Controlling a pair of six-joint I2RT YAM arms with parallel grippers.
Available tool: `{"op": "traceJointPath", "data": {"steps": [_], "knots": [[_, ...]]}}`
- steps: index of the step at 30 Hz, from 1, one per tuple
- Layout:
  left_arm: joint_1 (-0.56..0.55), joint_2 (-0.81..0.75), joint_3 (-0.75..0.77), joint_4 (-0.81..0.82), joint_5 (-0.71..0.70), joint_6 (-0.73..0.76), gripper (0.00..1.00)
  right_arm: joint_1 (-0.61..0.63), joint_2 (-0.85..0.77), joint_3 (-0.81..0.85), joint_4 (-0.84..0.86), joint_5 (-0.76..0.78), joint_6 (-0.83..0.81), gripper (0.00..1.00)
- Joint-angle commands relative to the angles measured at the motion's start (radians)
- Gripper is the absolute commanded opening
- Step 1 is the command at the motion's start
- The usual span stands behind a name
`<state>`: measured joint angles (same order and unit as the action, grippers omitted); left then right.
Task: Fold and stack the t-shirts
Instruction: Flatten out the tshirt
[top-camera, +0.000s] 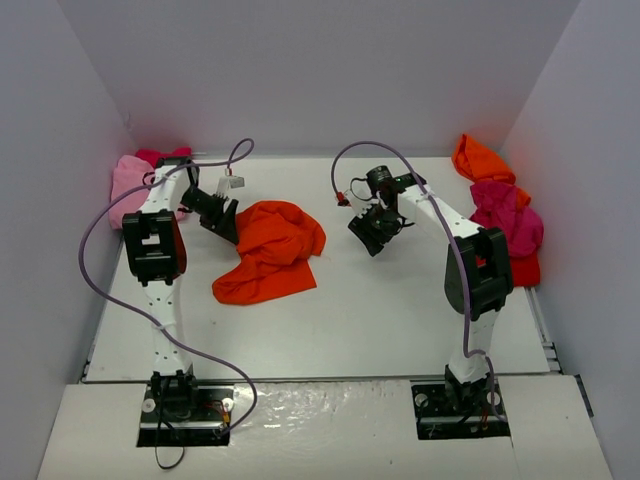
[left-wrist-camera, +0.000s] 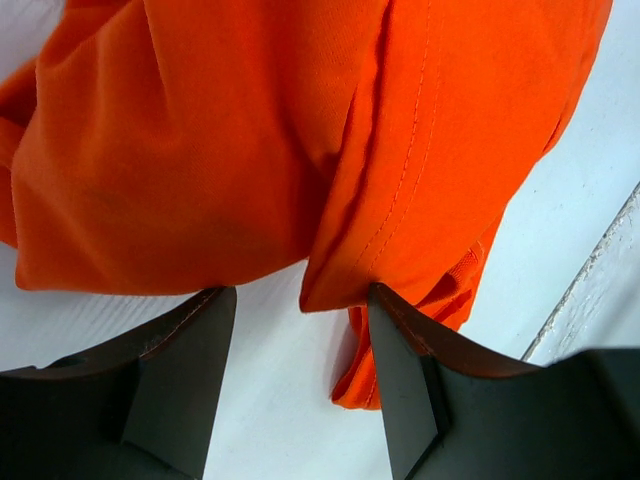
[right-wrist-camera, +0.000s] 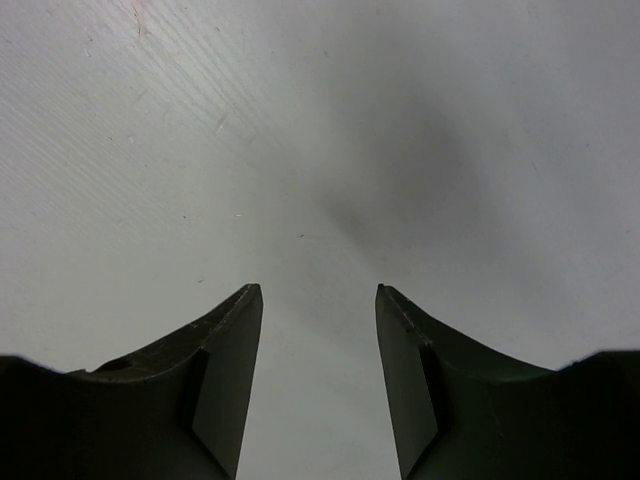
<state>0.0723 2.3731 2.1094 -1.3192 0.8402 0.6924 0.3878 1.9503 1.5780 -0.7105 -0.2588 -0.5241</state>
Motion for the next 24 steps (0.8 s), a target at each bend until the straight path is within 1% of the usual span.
{"op": "traceJointPath", "data": {"steps": [1, 4, 18, 21, 22, 24], "knots": [[-0.004, -0.031, 0.063, -0.142, 0.070, 0.045, 0.52, 0.009, -0.040, 0.016, -0.004, 0.015, 0.012, 0.46], [-0.007, -0.034, 0.065, -0.147, 0.075, 0.050, 0.51, 0.013, -0.037, 0.016, -0.001, 0.012, 0.017, 0.46], [-0.048, -0.077, 0.045, -0.166, 0.091, 0.073, 0.39, 0.025, -0.036, 0.007, 0.006, 0.015, 0.021, 0.46], [-0.061, -0.079, 0.042, -0.181, 0.087, 0.084, 0.36, 0.025, -0.038, 0.002, 0.008, 0.020, 0.022, 0.46], [-0.062, -0.083, 0.040, -0.180, 0.085, 0.085, 0.33, 0.025, -0.039, -0.001, 0.011, 0.020, 0.021, 0.46], [-0.062, -0.096, 0.038, -0.184, 0.088, 0.086, 0.30, 0.025, -0.042, -0.005, 0.012, 0.024, 0.018, 0.46]]}}
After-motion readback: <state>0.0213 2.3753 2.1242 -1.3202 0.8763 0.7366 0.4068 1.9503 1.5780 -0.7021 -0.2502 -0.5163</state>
